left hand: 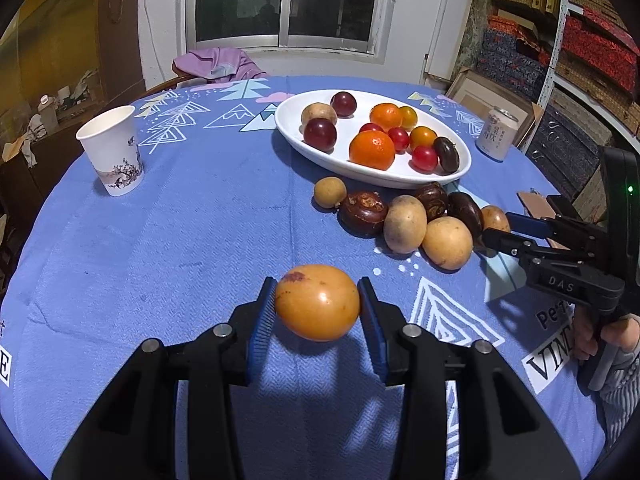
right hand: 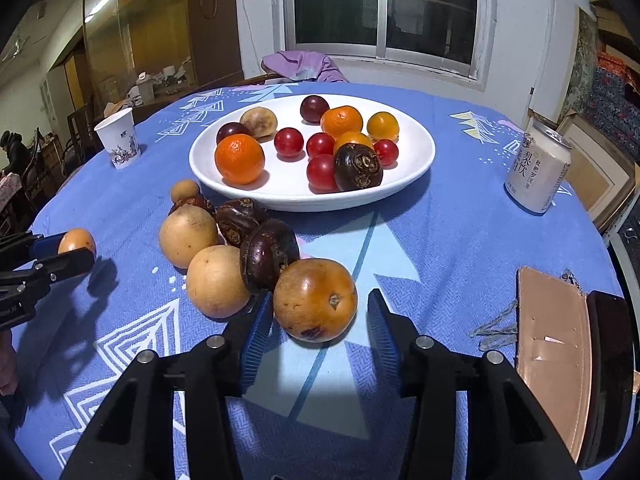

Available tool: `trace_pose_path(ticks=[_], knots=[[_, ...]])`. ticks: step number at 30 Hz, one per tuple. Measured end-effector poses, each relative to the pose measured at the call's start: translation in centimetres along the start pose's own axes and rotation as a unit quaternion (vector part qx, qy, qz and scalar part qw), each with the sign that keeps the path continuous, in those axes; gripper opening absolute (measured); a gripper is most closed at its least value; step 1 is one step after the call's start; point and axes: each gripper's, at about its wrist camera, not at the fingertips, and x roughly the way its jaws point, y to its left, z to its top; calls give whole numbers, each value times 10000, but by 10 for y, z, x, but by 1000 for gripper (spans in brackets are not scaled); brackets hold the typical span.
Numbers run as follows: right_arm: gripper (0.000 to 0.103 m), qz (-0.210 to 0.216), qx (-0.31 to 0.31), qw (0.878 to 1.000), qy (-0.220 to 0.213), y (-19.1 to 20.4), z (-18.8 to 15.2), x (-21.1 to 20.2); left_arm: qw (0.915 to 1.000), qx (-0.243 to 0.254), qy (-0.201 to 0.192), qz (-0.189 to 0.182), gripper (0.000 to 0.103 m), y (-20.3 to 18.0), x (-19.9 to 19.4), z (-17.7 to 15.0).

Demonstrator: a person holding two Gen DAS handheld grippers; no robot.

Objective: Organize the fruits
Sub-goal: 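Grasp the brown-spotted tan round fruit with the right tool while the left tool holds its fruit, then carry both round fruits onto the white plate and open both tools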

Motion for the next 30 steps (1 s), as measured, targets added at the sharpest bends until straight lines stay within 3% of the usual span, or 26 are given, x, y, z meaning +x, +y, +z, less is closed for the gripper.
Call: trace_pose_path(ticks=[6, 12, 20, 25, 30], knots=[[47, 242, 252, 9993, 105, -5, 3, 7, 10000, -9, 48, -3, 40, 1, 2, -1], [45, 176, 251, 9995, 34, 1, 0, 1, 10000, 5, 34, 74, 40, 2, 4, -1], [45, 160, 321, 9978, -552, 19, -23, -52, 9994, -55, -190, 273, 40, 4, -7, -1], [45, 249, 243, 9978, -566, 34, -45, -71, 9997, 59, -105, 220, 40, -8, -12, -10], [45, 404, 508, 9954, -702, 22, -35, -86, 9996, 187, -193, 120, 40, -22, -23, -2]])
